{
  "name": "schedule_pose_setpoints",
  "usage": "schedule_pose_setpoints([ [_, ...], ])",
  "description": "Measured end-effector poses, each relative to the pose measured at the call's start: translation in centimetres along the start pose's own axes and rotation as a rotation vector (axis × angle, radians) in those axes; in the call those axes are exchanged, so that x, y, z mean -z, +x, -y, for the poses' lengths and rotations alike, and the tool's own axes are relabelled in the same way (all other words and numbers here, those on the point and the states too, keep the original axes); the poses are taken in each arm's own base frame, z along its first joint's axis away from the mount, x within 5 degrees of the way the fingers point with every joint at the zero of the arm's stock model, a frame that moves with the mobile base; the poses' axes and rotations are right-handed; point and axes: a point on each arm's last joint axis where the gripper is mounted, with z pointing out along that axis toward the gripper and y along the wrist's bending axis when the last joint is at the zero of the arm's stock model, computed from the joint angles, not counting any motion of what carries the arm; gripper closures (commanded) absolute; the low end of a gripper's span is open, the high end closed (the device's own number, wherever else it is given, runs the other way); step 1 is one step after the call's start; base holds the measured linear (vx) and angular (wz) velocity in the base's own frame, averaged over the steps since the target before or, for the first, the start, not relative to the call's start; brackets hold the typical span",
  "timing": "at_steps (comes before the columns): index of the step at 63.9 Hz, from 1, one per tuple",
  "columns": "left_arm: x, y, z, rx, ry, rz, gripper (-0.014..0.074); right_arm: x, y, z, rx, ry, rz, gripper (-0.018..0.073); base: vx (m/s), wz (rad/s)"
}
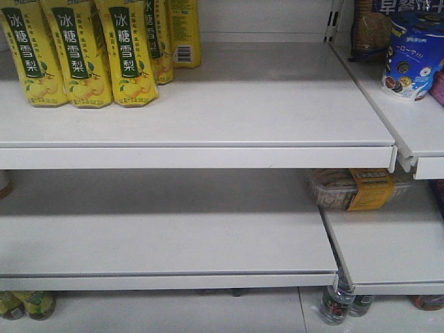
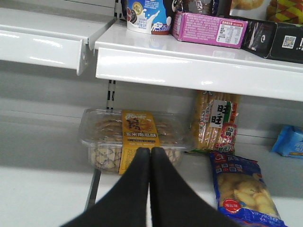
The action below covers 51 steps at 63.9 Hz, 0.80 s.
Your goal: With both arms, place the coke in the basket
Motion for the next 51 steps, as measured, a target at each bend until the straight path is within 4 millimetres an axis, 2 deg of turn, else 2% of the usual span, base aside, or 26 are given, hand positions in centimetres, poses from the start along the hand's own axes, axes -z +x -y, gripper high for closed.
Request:
schedule_pose_setpoints([
  [21, 0.0, 0.0, 0.0, 0.000, 0.000, 0.000, 0.0603, 0.1, 0.0, 0.0, 0.002, 0.002, 0.008, 0.0568, 0.00, 0.00],
  [30, 0.0, 0.0, 0.0, 0.000, 0.000, 0.000, 0.0603, 0.4, 0.7, 0.0, 0.026, 0.018, 0.032, 0.0568, 0.00, 0.00],
  [43, 0.0, 0.0, 0.0, 0.001, 0.000, 0.000, 0.0603, 0.2, 3.1, -0.2, -0.104, 0.032, 0.041, 0.0568, 0.00, 0.00],
  [51, 0.0, 0.0, 0.0, 0.001, 0.000, 0.000, 0.0603, 0.0, 4.5, -0.6, -0.137, -0.019, 0.040, 0.0568, 0.00, 0.00],
])
